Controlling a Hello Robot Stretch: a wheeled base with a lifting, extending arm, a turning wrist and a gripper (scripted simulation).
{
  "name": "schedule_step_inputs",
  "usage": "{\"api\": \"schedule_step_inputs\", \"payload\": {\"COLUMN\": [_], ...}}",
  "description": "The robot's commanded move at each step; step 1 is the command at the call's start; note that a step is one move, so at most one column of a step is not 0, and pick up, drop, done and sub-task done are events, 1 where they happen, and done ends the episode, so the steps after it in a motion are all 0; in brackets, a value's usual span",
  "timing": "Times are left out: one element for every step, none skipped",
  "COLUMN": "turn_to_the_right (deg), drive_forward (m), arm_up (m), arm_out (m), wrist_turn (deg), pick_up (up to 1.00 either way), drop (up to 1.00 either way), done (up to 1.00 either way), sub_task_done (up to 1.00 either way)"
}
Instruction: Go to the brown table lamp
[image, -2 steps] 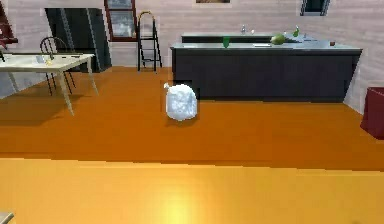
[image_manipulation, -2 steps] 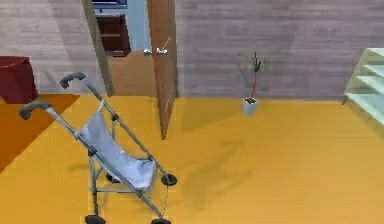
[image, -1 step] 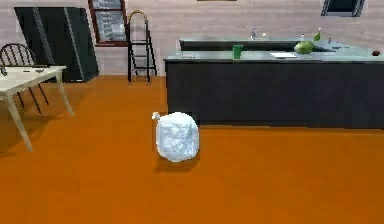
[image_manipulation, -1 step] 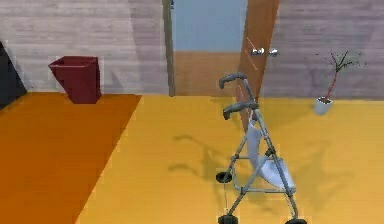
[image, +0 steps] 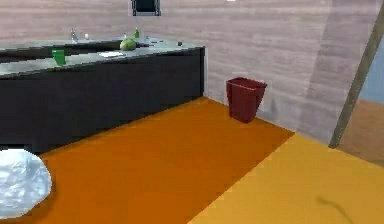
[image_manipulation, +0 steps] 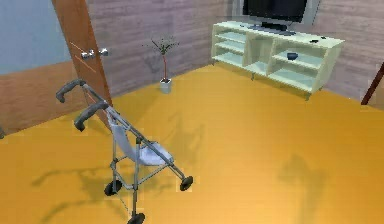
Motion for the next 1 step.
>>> {"api": "schedule_step_inputs", "payload": {"turn_to_the_right": [9.0], "drive_forward": [0.0], "arm_up": [0.0], "arm_out": [0.0], "wrist_turn": [0.0], "pick_up": [0.0], "drop": [0.0], "done": [0.0], "sub_task_done": [0.0]}}
